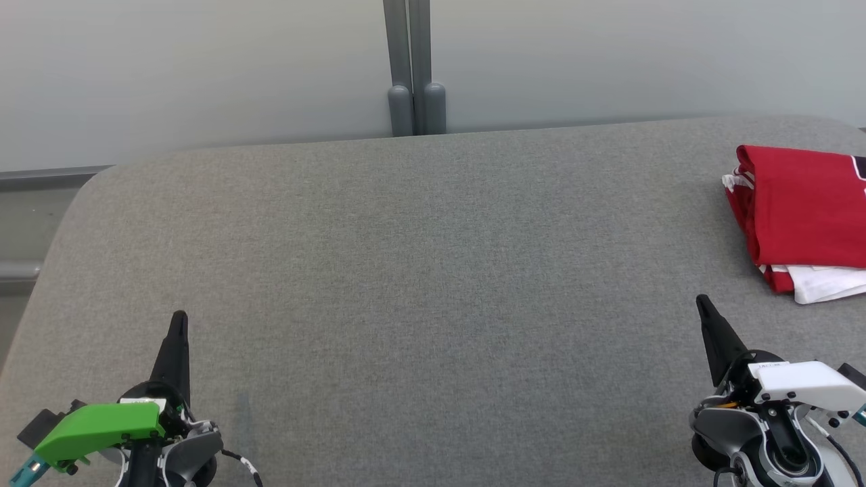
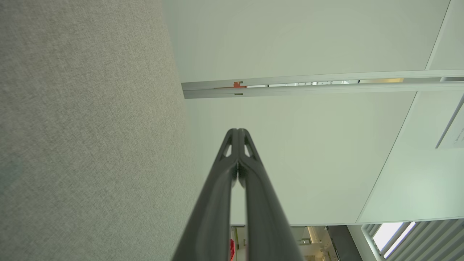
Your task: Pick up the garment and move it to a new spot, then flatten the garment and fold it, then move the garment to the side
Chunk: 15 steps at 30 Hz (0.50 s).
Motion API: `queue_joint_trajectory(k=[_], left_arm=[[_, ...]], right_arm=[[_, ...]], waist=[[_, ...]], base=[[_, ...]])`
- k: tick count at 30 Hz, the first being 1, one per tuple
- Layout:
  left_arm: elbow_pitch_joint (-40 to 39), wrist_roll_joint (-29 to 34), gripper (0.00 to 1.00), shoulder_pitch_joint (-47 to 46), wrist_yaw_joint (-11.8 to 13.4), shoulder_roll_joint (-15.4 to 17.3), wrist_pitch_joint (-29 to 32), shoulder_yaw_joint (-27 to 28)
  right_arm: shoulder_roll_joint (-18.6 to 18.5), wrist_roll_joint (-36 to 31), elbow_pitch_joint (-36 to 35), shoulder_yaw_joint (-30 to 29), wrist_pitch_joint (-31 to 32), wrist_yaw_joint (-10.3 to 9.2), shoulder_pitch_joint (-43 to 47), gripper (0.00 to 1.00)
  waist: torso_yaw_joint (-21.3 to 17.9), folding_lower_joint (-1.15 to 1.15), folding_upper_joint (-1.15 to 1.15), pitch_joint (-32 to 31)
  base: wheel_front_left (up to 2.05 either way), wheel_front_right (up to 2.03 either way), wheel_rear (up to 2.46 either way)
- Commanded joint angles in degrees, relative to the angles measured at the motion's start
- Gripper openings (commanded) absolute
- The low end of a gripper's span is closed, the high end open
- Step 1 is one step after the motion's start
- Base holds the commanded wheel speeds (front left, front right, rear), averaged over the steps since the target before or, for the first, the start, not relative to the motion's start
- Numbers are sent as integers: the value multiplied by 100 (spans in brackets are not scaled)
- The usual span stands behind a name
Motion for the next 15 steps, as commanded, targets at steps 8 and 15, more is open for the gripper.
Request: queue_joint_trajectory(k=[8, 15], left_arm=[[-13, -13, 0, -69, -29, 1, 21, 17], [-13, -13, 0, -69, -29, 2, 21, 16]], right_arm=[[-2, 12, -29, -22, 22, 4, -46, 0], [4, 2, -29, -29, 26, 4, -47, 0]], waist=[[0, 0, 0, 0], [0, 0, 0, 0]], base=[[0, 0, 0], [0, 0, 0]])
